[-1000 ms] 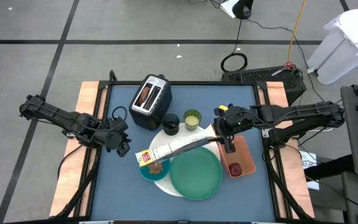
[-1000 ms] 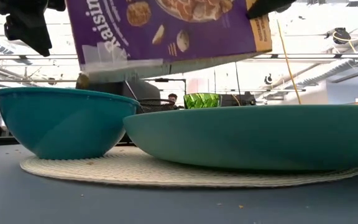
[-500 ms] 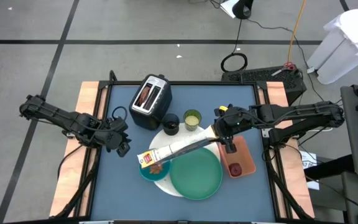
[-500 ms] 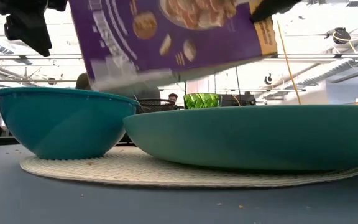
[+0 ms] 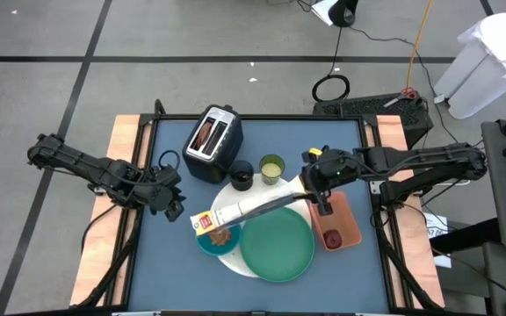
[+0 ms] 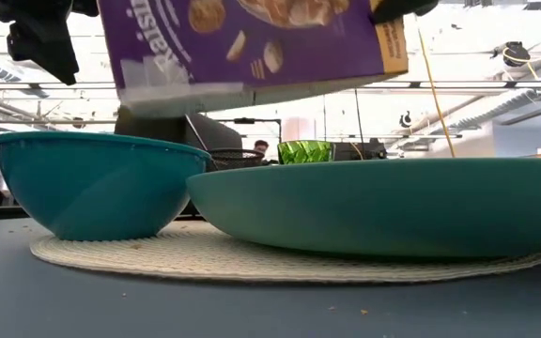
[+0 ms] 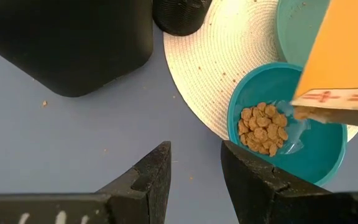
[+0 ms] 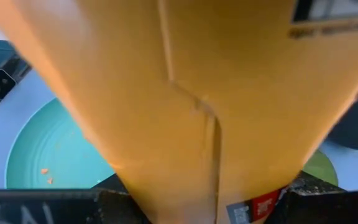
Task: Arrange a breakfast setting
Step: Pour the cereal from the purple cereal box into the blue bowl
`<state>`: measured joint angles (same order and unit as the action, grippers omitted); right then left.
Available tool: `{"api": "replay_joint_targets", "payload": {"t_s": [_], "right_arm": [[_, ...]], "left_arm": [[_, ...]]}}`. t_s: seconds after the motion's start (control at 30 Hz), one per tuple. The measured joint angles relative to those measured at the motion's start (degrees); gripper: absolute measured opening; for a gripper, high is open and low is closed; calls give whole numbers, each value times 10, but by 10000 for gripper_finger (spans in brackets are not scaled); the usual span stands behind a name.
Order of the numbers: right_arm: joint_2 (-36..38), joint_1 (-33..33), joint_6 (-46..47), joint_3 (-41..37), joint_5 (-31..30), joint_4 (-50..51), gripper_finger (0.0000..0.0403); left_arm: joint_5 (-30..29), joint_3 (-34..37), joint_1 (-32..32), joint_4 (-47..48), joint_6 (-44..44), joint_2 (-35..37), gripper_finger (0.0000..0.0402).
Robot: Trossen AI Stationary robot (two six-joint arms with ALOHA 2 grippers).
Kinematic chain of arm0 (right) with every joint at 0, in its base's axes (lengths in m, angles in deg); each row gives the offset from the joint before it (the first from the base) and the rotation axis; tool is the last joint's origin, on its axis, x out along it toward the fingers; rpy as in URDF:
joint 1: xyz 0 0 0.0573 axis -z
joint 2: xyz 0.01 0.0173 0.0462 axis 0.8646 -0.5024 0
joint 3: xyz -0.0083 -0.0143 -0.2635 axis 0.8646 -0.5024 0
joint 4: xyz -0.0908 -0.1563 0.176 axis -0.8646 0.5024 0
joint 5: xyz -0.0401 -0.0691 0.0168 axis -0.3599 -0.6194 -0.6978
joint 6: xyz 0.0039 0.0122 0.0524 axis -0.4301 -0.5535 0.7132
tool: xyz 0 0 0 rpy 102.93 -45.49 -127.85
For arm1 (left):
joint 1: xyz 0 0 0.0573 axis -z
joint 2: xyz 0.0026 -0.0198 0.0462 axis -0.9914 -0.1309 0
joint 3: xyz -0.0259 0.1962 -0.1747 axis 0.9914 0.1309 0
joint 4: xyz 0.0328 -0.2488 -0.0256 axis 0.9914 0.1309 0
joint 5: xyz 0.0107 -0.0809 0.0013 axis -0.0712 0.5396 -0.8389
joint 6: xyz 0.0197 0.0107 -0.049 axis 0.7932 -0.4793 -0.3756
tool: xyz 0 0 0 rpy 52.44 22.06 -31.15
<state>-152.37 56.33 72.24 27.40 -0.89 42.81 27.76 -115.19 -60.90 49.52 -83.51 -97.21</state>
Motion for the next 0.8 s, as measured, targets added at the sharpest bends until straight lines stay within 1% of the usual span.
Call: {"api": "replay_joint_targets", "payload": {"t_s": [0.2, 0.37, 0.6, 0.73, 0.8], "right_arm": [[-10, 0, 0, 0, 0, 32, 167], [-4, 0, 0, 1, 0, -3, 167], [-15, 0, 2, 0, 0, 21, 167], [-14, 0, 2, 1, 0, 0, 167], [-14, 0, 4, 1, 0, 10, 167]], "left_arm": [[0, 0, 0, 0, 2, 0, 145], [0, 0, 0, 0, 1, 0, 145], [0, 0, 0, 0, 4, 0, 145], [0, 0, 0, 0, 3, 0, 145], [0, 0, 0, 0, 3, 0, 145]]}}
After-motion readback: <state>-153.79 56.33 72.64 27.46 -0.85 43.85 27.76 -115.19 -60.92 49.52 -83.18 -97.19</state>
